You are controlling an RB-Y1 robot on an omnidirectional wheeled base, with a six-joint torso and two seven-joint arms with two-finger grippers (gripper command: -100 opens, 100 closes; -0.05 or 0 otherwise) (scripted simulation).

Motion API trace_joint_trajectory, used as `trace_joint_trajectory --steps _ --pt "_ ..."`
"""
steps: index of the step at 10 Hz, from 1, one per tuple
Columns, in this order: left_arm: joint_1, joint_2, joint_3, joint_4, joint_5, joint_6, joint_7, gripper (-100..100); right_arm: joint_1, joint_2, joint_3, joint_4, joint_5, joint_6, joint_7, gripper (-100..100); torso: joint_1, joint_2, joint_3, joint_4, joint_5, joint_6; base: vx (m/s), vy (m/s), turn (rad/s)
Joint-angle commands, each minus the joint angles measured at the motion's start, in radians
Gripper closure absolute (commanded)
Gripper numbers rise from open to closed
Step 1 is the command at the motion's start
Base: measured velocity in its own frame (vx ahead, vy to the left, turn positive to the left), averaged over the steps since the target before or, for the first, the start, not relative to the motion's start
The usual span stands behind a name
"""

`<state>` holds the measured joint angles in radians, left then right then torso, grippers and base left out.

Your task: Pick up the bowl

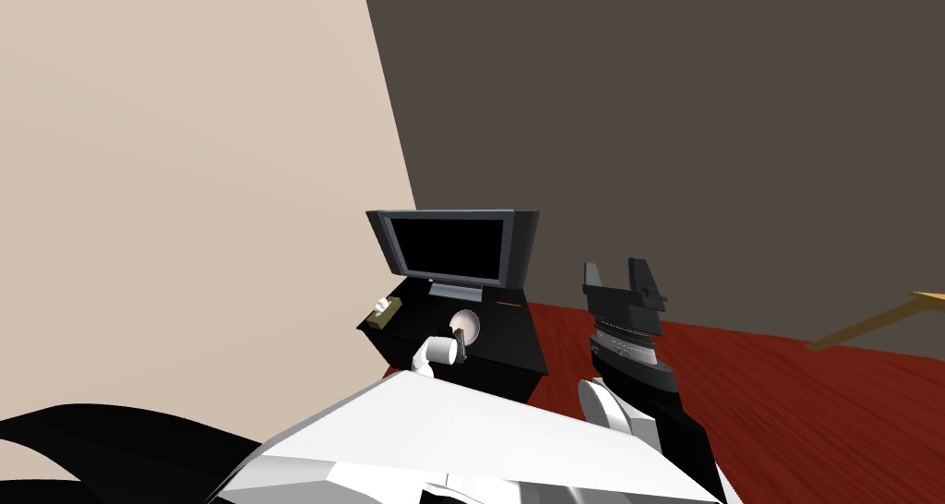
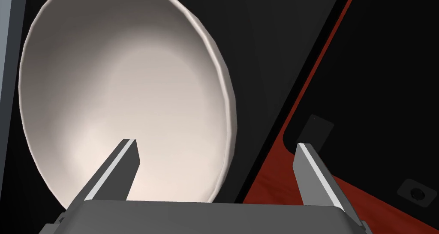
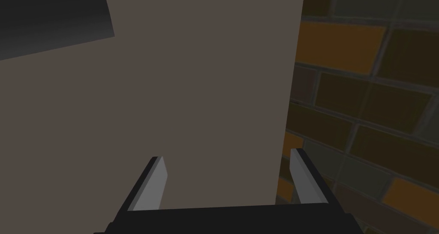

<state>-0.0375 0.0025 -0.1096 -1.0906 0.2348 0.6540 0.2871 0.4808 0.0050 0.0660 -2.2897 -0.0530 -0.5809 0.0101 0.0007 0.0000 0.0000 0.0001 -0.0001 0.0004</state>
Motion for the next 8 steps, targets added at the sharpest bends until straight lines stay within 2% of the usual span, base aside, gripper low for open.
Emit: trace_joint_trajectory --steps 1,5,6,7,8 --pt "0.000 0.000 0.000 0.000 0.000 0.000 0.000 100 0.000 0.000 0.000 0.000 0.000 0.000 0.000 0 0.000 0.000 0.000 0.000 0.000 0.000 0.000 0.000 0.000" --pt "0.001 0.000 0.000 0.000 0.000 0.001 0.000 100 0.000 0.000 0.000 0.000 0.000 0.000 0.000 0 0.000 0.000 0.000 0.000 0.000 0.000 0.000 0.000 0.000" --pt "0.001 0.000 0.000 0.000 0.000 0.001 0.000 0 0.000 0.000 0.000 0.000 0.000 0.000 0.000 0 0.000 0.000 0.000 0.000 0.000 0.000 0.000 0.000 0.000" --pt "0.000 0.009 -0.003 -0.027 0.004 0.027 0.006 100 0.000 0.000 0.000 0.000 0.000 0.000 0.000 0 0.000 0.000 0.000 0.000 0.000 0.000 -0.005 -0.010 0.039" --pt "0.001 0.014 -0.006 -0.049 0.004 0.046 0.011 100 0.000 0.000 0.000 0.000 0.000 0.000 0.000 0 -0.001 0.000 0.000 0.001 0.000 0.000 -0.011 -0.015 0.044"
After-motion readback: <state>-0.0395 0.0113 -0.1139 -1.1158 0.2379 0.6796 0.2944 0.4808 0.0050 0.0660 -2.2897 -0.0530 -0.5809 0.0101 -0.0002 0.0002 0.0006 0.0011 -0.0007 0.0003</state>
